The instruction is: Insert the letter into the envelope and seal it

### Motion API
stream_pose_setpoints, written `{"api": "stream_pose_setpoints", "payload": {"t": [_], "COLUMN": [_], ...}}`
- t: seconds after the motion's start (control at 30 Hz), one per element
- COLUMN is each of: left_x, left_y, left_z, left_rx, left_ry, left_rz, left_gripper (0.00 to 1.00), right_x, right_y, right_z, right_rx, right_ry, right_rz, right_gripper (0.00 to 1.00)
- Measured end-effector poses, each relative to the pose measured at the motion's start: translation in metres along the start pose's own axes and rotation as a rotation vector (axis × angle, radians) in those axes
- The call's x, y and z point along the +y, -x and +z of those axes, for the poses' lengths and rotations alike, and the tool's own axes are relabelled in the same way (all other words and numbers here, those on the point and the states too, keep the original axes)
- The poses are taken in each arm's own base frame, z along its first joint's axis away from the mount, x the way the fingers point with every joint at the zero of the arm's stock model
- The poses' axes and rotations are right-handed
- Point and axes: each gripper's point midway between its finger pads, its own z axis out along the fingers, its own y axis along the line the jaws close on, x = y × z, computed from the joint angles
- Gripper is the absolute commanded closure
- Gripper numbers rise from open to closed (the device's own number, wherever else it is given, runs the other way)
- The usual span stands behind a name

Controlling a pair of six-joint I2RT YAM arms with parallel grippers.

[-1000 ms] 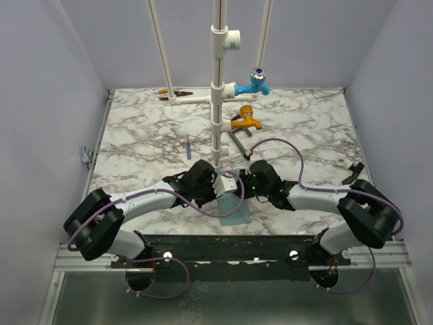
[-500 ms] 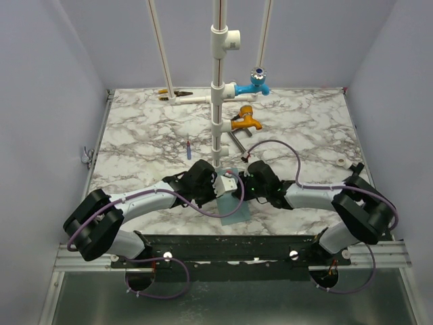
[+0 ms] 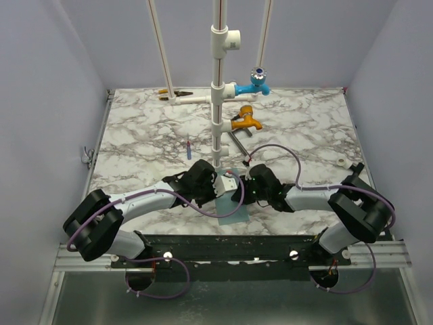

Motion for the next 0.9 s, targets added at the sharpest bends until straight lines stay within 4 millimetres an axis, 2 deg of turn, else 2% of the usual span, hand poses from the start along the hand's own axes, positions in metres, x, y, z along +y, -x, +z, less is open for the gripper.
{"api": "stream_pose_setpoints", "payload": {"t": [0.3, 0.63, 0.9], "left_x": [0.0, 0.002, 0.002], "left_y": [0.0, 0.0, -0.001], "left_z": [0.0, 0.0, 0.001], "left_rx": [-0.001, -0.003, -0.008], "left_ry": [0.001, 0.001, 0.003], "left_rz": [0.001, 0.041, 0.067], "left_gripper": [1.0, 1.0, 1.0], "right_x": [0.002, 0.007, 0.004], "right_y": [0.004, 0.024, 0.03], "right_z": [0.002, 0.026, 0.029], "right_rx": [0.015, -0.001, -0.041], "right_ry": [-0.011, -0.025, -0.06], "right_rz": [-0.018, -0.018, 0.002], "right_gripper": [0.99, 0.99, 0.99]}}
